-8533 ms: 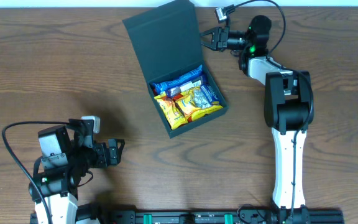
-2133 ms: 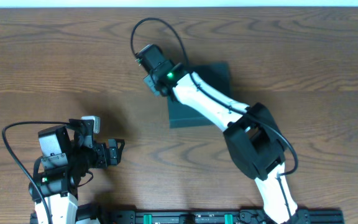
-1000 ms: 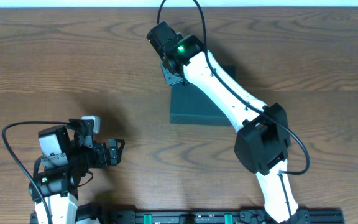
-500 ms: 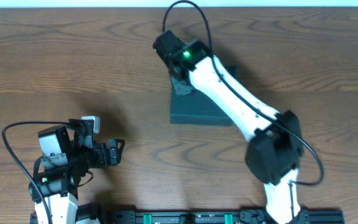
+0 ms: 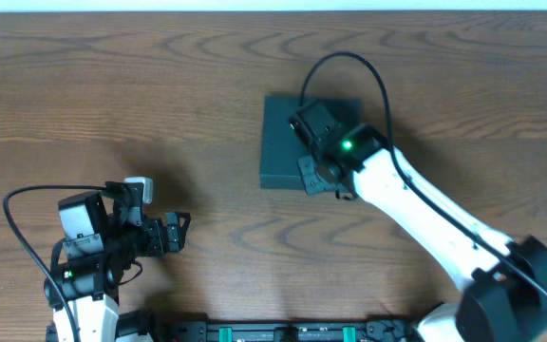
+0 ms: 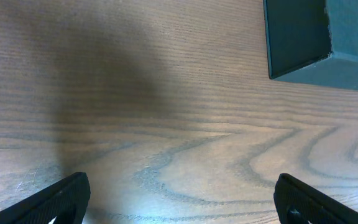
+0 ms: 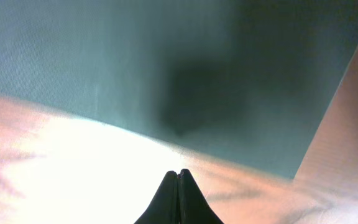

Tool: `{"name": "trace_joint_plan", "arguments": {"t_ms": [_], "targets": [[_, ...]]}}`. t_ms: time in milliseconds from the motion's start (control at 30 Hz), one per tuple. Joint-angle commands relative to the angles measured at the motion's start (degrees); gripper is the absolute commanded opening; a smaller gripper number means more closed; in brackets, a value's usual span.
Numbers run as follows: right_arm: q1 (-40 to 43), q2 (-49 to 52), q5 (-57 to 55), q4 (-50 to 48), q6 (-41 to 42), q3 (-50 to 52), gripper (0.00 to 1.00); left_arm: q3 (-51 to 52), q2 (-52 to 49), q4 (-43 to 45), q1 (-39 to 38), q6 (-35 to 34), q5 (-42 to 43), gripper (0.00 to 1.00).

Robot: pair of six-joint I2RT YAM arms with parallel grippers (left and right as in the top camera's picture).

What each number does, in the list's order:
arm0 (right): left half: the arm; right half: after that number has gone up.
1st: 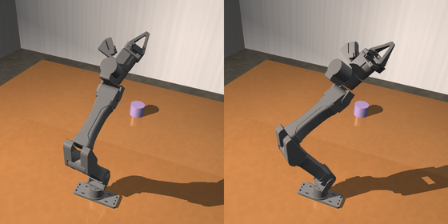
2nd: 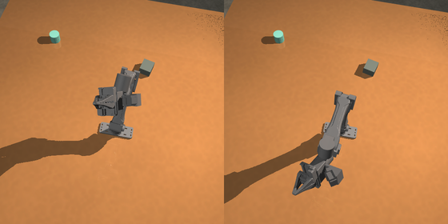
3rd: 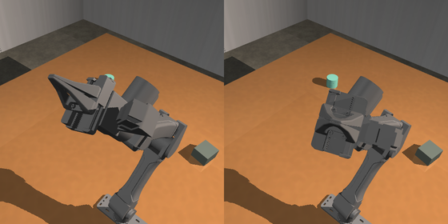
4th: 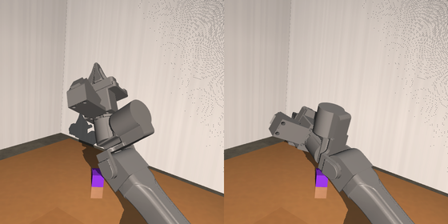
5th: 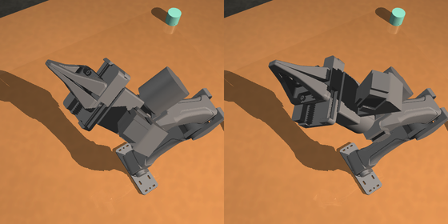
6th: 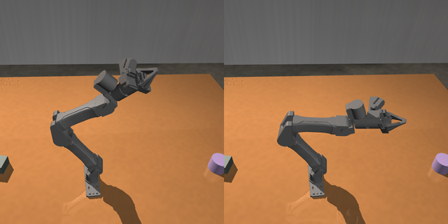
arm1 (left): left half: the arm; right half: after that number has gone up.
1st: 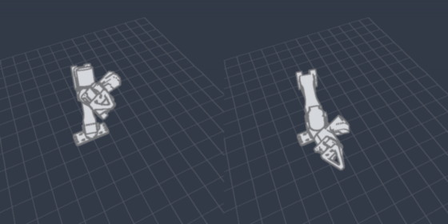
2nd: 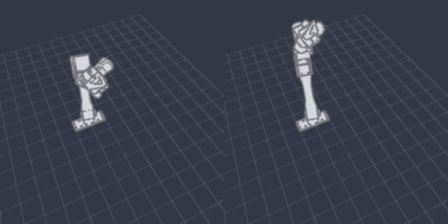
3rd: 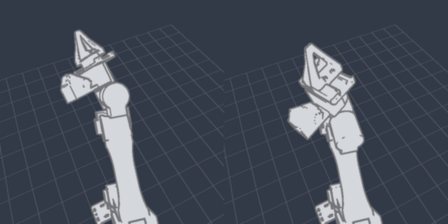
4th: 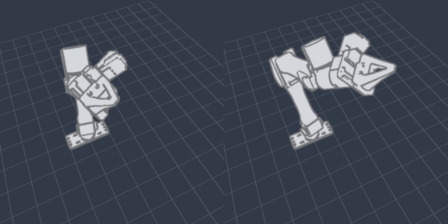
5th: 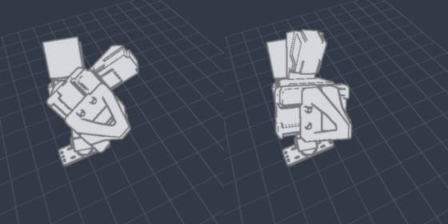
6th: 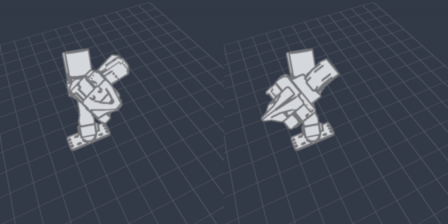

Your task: Pack container

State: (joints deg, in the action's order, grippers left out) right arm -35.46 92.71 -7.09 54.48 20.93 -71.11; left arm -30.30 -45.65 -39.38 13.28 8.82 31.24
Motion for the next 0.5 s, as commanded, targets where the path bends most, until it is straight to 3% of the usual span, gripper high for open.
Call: {"name": "trace_joint_plan", "arguments": {"t_ms": [0,167,467], "targets": [[-0.20,-3.34,2.29,-0.22,3.52,3.63,0.02,0.04,0.00,-0.07,-0.28,-0.24,-0.20,0.96],[-0.94,-4.50,2.60,-2.27,5.14,9.46,0.02,0.04,0.00,-0.07,-0.28,-0.24,-0.20,0.95],[1.73,-4.50,1.03,-15.85,5.35,18.69,0.02,0.04,0.00,-0.07,-0.28,-0.24,-0.20,0.95]]}}
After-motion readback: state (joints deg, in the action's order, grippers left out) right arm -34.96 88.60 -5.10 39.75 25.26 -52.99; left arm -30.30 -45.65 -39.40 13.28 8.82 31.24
